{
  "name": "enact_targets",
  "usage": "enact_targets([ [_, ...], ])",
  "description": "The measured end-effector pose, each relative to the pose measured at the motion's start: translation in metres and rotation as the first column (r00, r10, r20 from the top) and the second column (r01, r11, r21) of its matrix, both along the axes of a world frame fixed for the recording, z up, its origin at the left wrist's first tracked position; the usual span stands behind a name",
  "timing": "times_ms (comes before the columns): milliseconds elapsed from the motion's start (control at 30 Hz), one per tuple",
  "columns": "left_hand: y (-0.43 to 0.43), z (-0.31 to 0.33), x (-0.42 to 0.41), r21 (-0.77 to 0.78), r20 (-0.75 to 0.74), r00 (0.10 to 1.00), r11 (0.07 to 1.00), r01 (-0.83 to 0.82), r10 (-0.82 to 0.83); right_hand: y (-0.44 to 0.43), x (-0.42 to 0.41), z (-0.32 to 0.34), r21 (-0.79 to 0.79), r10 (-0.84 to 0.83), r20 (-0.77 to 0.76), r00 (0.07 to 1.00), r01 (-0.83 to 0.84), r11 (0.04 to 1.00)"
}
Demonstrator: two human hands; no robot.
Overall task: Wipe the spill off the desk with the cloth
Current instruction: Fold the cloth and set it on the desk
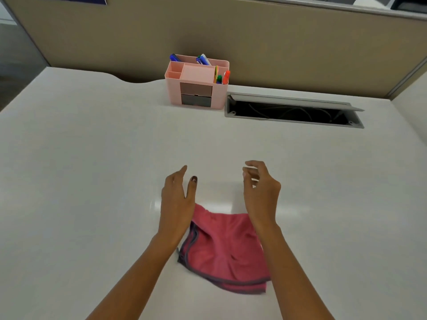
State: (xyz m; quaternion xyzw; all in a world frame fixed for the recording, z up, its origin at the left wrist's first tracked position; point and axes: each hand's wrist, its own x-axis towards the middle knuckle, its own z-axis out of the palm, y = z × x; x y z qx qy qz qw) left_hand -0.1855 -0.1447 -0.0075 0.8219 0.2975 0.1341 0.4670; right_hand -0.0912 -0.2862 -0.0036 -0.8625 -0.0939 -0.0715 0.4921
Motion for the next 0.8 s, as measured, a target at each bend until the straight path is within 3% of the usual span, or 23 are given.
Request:
enact_targets([
  [400, -0.046, -0.006, -0.062, 0.014, -0.091, 0.996, 1.000, -0.010, 0.011, -0.053, -0.087, -0.005, -0.275, -0.220, -0.150, 0.964, 0.173, 0.946],
  [500, -0.054, -0.002, -0.064, -0.043, -0.153, 0.987, 0.998, -0.047, 0.040, -0.058, -0.095, -0.005, -0.495, -0.211, -0.303, 0.929, 0.035, 0.868],
  [600, -0.058, 0.001, -0.062, -0.073, -0.229, 0.971, 0.993, -0.089, 0.070, -0.056, -0.101, -0.004, -0.659, -0.171, -0.342, 0.924, -0.106, 0.745],
  [700, -0.057, 0.003, -0.061, -0.111, -0.314, 0.948, 0.989, -0.098, 0.059, -0.056, -0.102, -0.003, -0.605, -0.111, -0.350, 0.930, -0.134, 0.784],
  [800, -0.051, 0.004, -0.060, -0.164, -0.293, 0.956, 0.983, -0.079, 0.028, -0.060, -0.101, -0.003, -0.308, -0.012, -0.367, 0.930, -0.109, 0.945],
])
